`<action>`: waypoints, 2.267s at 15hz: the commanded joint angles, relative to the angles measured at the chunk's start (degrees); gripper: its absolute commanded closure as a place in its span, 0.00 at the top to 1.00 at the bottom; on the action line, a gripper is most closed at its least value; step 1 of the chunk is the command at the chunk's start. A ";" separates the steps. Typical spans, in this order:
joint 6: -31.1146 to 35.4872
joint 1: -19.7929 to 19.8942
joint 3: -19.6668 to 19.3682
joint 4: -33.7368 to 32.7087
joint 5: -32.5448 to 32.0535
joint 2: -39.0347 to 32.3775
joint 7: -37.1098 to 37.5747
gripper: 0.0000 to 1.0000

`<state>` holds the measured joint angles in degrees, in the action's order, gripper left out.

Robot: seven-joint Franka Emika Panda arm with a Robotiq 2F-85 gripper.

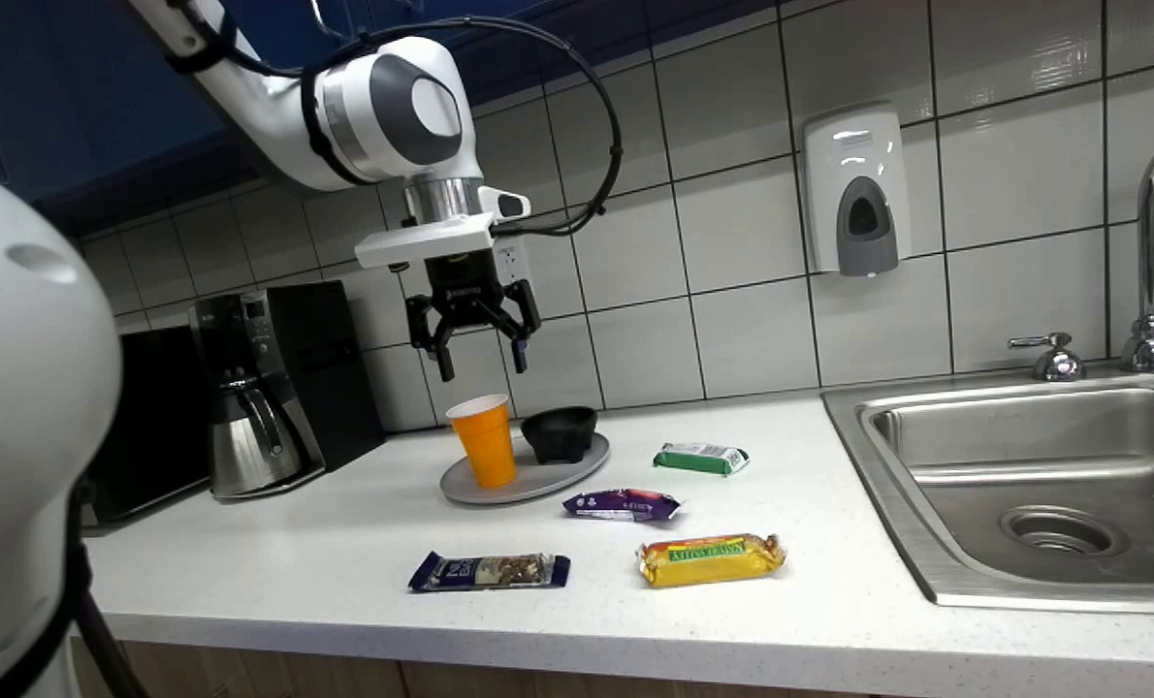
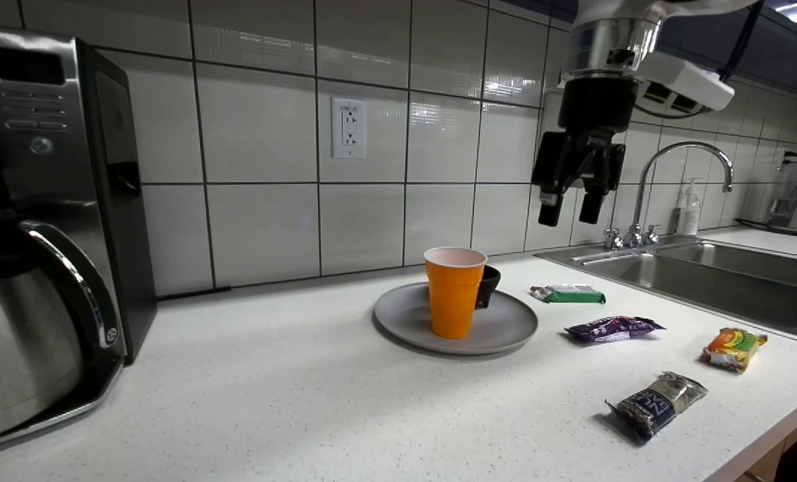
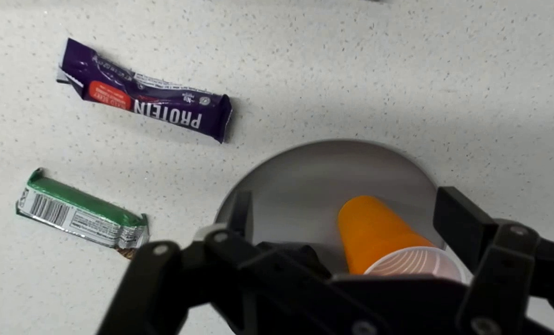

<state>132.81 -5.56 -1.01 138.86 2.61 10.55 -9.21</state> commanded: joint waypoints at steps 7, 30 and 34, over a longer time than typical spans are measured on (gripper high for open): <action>6.65 0.84 1.47 -9.14 1.34 -12.46 1.45 1.00; 5.99 1.13 7.12 -19.03 5.04 -23.59 -0.85 0.11; 5.70 1.36 7.90 -18.73 6.59 -23.06 -1.58 0.00</action>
<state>140.65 -5.58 5.50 120.54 6.99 -13.65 -8.36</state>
